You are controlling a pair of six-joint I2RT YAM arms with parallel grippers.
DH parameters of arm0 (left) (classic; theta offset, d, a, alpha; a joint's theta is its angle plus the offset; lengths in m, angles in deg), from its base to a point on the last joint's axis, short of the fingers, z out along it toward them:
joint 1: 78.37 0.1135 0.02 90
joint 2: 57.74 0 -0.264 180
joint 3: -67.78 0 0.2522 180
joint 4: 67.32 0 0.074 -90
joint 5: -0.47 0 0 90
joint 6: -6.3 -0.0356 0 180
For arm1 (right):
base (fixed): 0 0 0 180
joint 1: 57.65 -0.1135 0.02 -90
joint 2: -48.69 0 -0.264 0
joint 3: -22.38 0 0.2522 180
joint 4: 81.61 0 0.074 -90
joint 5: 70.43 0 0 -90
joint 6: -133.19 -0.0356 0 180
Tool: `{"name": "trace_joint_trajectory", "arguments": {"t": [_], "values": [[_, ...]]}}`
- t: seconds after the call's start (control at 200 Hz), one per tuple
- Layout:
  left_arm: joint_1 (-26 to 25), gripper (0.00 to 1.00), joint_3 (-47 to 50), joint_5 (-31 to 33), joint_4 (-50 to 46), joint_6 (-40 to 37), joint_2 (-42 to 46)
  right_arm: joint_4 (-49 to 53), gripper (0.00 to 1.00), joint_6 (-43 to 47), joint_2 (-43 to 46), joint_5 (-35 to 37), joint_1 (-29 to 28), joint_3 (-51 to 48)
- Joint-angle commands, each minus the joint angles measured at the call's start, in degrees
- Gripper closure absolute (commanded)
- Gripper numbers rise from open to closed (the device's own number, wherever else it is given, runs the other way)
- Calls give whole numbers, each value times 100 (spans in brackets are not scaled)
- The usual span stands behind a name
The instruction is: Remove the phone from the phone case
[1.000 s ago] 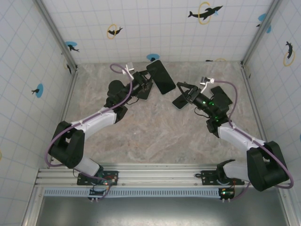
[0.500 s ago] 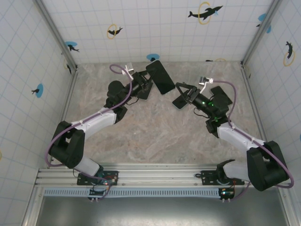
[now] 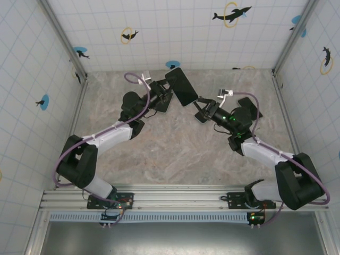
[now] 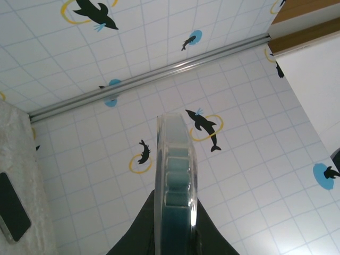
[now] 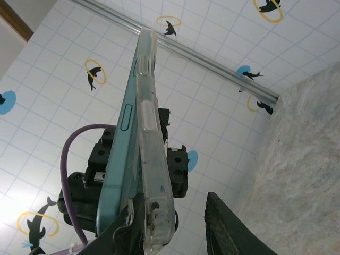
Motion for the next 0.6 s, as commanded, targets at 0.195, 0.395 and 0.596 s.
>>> {"name": "trace_joint_trajectory", "arguments": {"t": [0.195,0.395,0.596], "values": [[-178,100,-208,-82,612,323,-310,-839,69,-799,-300,209,-173,321],[-170,93,-183,-187,458,208,-372,-837,84,-774,-311,175,-109,358],[-145,71,-218,-210,235,110,-409,-944,95,-855,-287,225,-34,262]]}}
